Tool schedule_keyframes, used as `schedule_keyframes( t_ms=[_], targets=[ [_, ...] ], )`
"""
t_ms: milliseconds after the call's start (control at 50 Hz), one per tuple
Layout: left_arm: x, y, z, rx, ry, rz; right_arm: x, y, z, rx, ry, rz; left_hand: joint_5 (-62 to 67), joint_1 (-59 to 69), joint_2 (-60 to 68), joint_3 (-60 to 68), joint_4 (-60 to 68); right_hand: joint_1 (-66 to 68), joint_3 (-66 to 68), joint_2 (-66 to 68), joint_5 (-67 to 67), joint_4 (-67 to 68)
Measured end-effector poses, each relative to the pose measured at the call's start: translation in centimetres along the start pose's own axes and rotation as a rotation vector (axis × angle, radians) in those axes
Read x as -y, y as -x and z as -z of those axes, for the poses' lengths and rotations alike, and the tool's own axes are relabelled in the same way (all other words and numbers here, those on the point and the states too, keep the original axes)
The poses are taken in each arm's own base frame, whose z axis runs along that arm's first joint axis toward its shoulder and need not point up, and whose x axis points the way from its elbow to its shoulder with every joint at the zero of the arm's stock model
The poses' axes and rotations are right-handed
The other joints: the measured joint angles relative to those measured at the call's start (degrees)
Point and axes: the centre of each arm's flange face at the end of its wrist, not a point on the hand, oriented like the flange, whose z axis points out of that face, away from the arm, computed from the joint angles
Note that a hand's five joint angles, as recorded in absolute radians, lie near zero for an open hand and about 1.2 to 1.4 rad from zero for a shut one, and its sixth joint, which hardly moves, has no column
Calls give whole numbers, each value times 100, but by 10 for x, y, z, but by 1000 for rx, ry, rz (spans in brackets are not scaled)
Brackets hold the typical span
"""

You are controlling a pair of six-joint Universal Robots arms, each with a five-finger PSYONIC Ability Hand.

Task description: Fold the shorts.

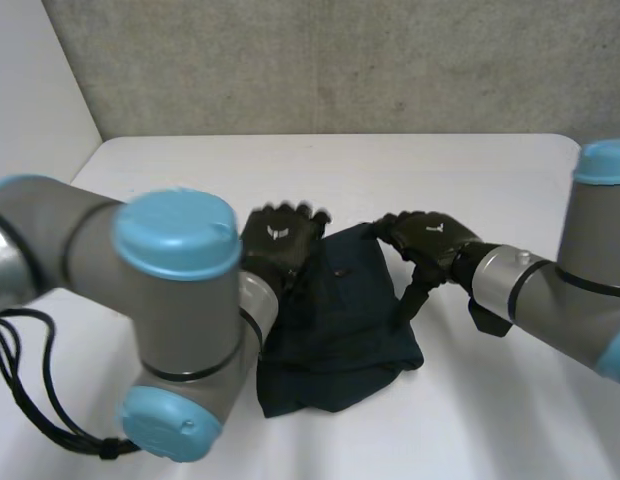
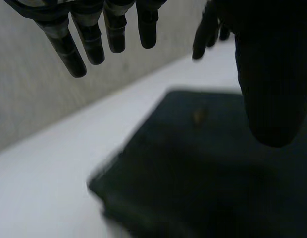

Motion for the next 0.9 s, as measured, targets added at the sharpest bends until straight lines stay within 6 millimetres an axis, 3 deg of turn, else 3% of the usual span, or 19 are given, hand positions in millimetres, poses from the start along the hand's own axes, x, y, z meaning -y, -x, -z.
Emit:
schedule_keyframes(
  t_ms=[160,260,360,440,560,580,700,740,800,900],
  targets=[
    [-55,1,-10,49,211,-28,-33,-2,-27,-31,109,10,0,0,0,0,0,-22,0,0,0,0],
    [-70,4,-8,65,273,-48,-45,5,-32,-52,154,119,0,-73,-31,-37,0,-168,0,-133,0,0],
    [-71,7,-4,71,283,-54,-42,11,-30,-65,152,210,0,-181,-154,-116,0,-291,0,-205,0,0],
    [-56,10,0,77,242,-44,-28,16,-23,-72,108,254,0,-188,-154,-116,0,-291,0,-205,-7,0],
    [0,25,15,101,80,3,15,18,-6,-127,-61,251,-1,-188,-154,-116,0,-291,0,-205,-7,0],
    [23,32,23,117,13,22,33,16,3,-159,-131,230,-2,-188,-154,-116,0,-291,0,-205,-7,0],
    [85,68,51,190,-183,80,91,4,47,-294,-337,132,-15,-188,-154,-116,0,-291,0,-205,-7,0],
    [107,87,64,221,-255,98,111,-6,70,-372,-402,88,-15,-188,-154,-116,0,-291,0,-205,-7,0],
    [123,106,77,234,-302,107,124,-20,93,-459,-434,49,-16,-188,-154,-116,0,-291,0,-205,-6,0],
    [130,127,85,221,-294,116,131,-37,113,-543,-420,20,-16,-188,-154,-116,0,-291,0,-205,-7,0]
  ],
)
